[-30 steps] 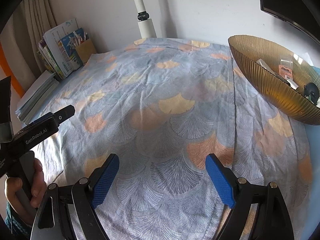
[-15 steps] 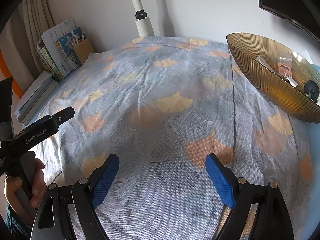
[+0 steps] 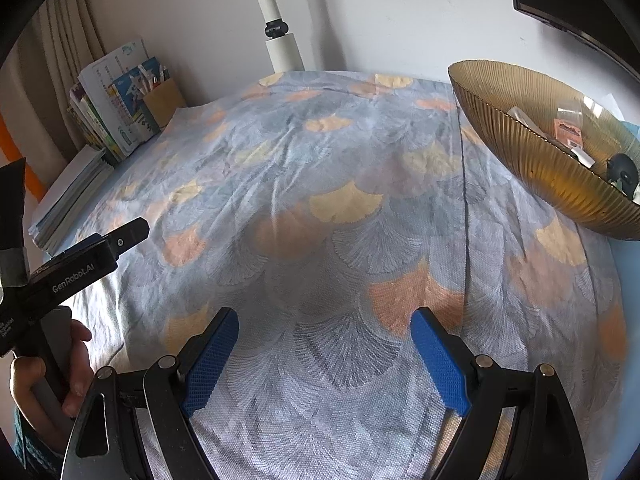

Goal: Organize rigid objects

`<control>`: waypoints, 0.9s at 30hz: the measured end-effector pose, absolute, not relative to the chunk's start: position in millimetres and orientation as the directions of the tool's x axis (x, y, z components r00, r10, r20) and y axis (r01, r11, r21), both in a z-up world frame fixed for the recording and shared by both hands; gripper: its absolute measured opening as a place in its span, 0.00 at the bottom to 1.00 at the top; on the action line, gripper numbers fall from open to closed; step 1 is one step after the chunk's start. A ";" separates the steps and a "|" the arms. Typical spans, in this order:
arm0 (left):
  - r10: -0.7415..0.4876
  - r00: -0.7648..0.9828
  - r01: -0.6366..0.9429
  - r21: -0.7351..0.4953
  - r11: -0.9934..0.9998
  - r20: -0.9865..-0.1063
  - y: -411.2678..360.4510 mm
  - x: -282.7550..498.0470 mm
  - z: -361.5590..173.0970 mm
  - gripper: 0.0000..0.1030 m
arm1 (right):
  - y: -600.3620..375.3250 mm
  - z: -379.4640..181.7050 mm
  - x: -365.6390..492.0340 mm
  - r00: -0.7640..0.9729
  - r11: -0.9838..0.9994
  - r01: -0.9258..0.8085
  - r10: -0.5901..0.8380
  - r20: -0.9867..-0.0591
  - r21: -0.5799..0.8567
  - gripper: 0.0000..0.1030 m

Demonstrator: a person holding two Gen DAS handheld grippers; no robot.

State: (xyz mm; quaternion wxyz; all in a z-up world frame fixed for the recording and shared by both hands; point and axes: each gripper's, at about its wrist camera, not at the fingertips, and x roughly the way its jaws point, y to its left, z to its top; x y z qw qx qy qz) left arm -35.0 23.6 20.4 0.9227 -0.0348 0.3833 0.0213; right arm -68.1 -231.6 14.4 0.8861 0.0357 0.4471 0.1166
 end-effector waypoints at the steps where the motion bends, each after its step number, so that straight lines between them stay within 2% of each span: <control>1: 0.014 0.704 -0.067 -0.047 0.997 -0.710 24.4 -34.1 20.3 0.95 | -231.8 14.5 -68.0 0.573 0.970 -0.173 0.239 -0.784 0.169 0.84; 13: 0.006 0.676 -0.088 -0.072 0.994 -0.737 30.4 -29.4 16.3 0.95 | -232.2 14.2 -67.6 0.570 0.969 -0.179 0.242 -0.785 0.169 0.84; 18: 0.027 0.668 -0.092 -0.046 0.995 -0.744 27.9 -29.3 13.8 0.95 | -232.4 14.0 -67.8 0.569 0.969 -0.179 0.243 -0.786 0.169 0.84; 21: 0.000 0.610 -0.060 -0.045 0.997 -0.793 25.1 -20.7 5.6 0.95 | -232.2 13.7 -67.6 0.568 0.971 -0.177 0.236 -0.788 0.163 0.84; 23: -0.001 0.562 -0.066 -0.046 0.997 -0.827 25.8 -15.1 -0.6 0.96 | -229.9 12.6 -67.2 0.565 0.974 -0.175 0.217 -0.796 0.141 0.84; 27: 0.025 0.559 -0.074 -0.019 0.997 -0.829 23.0 -17.2 -2.4 0.99 | -214.9 9.7 -64.2 0.552 0.981 -0.190 0.140 -0.822 0.040 0.84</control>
